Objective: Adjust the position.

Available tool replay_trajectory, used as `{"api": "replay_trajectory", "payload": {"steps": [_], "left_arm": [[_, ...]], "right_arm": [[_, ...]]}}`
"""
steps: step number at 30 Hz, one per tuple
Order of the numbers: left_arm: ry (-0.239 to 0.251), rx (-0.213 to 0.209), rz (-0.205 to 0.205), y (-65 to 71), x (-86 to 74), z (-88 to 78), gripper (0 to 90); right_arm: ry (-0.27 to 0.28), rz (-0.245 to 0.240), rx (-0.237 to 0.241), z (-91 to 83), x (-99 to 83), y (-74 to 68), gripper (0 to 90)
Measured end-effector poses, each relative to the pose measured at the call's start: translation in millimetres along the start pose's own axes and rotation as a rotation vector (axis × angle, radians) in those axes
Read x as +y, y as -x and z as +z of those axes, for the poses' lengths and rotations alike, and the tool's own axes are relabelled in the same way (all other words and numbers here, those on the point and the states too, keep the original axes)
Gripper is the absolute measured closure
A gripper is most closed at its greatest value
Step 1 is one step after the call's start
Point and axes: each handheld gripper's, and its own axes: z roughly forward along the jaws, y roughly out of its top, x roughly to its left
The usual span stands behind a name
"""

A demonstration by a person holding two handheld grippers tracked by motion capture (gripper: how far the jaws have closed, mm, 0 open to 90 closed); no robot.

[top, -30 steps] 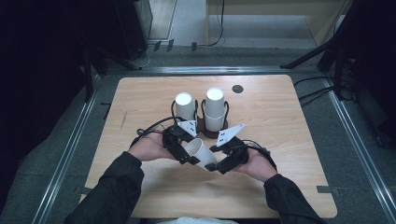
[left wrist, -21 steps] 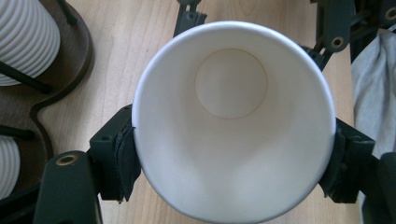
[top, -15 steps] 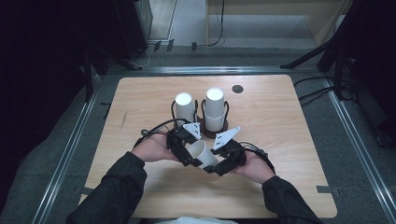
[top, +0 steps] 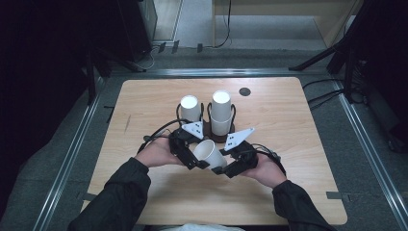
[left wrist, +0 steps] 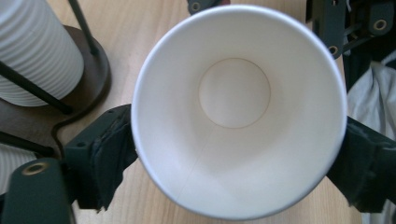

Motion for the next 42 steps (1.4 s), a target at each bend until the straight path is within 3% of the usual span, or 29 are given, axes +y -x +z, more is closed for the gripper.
{"api": "replay_trajectory", "payload": {"steps": [8, 16, 25, 29, 31, 34, 41, 42], "left_arm": [[0.109, -0.016, -0.055, -2.6, -3.6, -9.0, 9.9], [0.173, -0.029, -0.098, -1.7, -10.6, -13.3, 10.1], [0.257, -0.041, -0.123, 2.8, -12.3, -12.9, 12.3], [0.29, -0.067, -0.145, 3.5, -12.8, -13.2, 12.9], [0.316, -0.08, -0.161, 3.4, -14.5, -13.5, 13.8], [0.337, -0.085, -0.158, 4.5, -15.7, -15.0, 18.7], [0.317, -0.066, -0.138, 6.2, -15.9, -15.9, 23.4], [0.307, -0.055, -0.136, 6.3, -16.0, -16.3, 23.5]], "right_arm": [[0.053, 0.01, -0.004, -12.3, 3.2, 2.2, 33.0], [0.086, 0.019, 0.013, -17.9, 7.9, 2.0, 33.0], [0.105, 0.023, 0.06, -10.9, 13.7, 1.1, 33.0], [0.11, 0.026, 0.079, -8.8, 14.6, 1.5, 32.9], [0.133, 0.041, 0.114, -9.0, 15.5, 2.4, 32.9], [0.141, 0.044, 0.121, -8.2, 16.6, 2.9, 33.0], [0.136, 0.045, 0.131, -8.2, 16.7, 2.8, 32.8], [0.128, 0.044, 0.127, -7.6, 16.3, 2.8, 27.3]]}}
